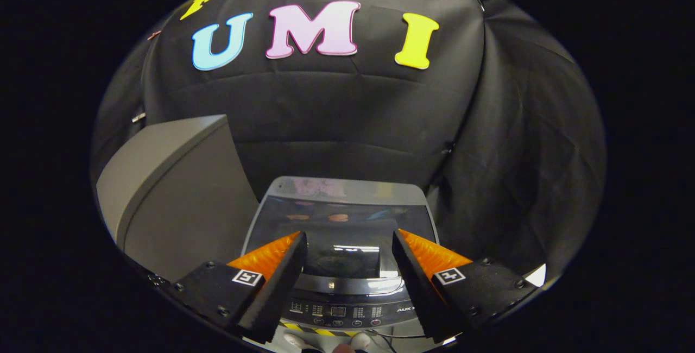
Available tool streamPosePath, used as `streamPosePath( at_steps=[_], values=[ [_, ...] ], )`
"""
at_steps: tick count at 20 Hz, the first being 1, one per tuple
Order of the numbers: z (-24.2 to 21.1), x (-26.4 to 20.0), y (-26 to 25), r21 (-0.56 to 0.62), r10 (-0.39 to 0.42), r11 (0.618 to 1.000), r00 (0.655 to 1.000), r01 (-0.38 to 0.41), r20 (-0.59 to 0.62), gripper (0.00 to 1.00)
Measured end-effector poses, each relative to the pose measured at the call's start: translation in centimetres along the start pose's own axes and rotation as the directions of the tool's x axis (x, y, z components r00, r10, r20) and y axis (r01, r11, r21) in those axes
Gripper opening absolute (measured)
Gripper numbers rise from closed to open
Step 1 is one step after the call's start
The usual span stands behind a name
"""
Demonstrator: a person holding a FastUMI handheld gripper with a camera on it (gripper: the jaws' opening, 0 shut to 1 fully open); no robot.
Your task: Put the clothes into the washing machine and then close the washing machine lid.
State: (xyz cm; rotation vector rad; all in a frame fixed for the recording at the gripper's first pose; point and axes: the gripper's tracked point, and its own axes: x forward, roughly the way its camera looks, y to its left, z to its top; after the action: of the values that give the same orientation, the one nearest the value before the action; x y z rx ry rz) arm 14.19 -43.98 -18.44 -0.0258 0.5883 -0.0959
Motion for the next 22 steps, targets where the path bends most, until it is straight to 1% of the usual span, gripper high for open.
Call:
streamPosePath(
  at_steps=[2,4,6,9,11,14,16,18,22],
  values=[
    [3.2,-2.5,-0.1,0.012,-0.003,1.000,0.996,0.002,0.089,0.99],
    [7.1,-5.1,0.1,0.018,0.004,1.000,0.981,-0.007,0.192,0.99],
    [10.1,-7.1,0.3,0.003,0.008,1.000,0.960,-0.009,0.281,0.98],
    [13.7,-9.5,1.0,-0.019,0.011,1.000,0.927,-0.004,0.375,0.98],
    [15.7,-10.9,1.7,-0.011,0.030,1.000,0.899,-0.028,0.438,0.98],
    [17.3,-13.3,2.1,-0.012,0.033,0.999,0.858,-0.032,0.512,0.98],
    [17.8,-14.4,2.6,0.000,0.052,0.998,0.839,-0.062,0.542,0.98],
    [18.2,-15.6,2.7,-0.005,0.063,0.997,0.817,-0.073,0.572,0.98],
    [19.1,-16.8,2.3,0.010,0.056,0.997,0.795,-0.077,0.604,0.98]
  ],
)
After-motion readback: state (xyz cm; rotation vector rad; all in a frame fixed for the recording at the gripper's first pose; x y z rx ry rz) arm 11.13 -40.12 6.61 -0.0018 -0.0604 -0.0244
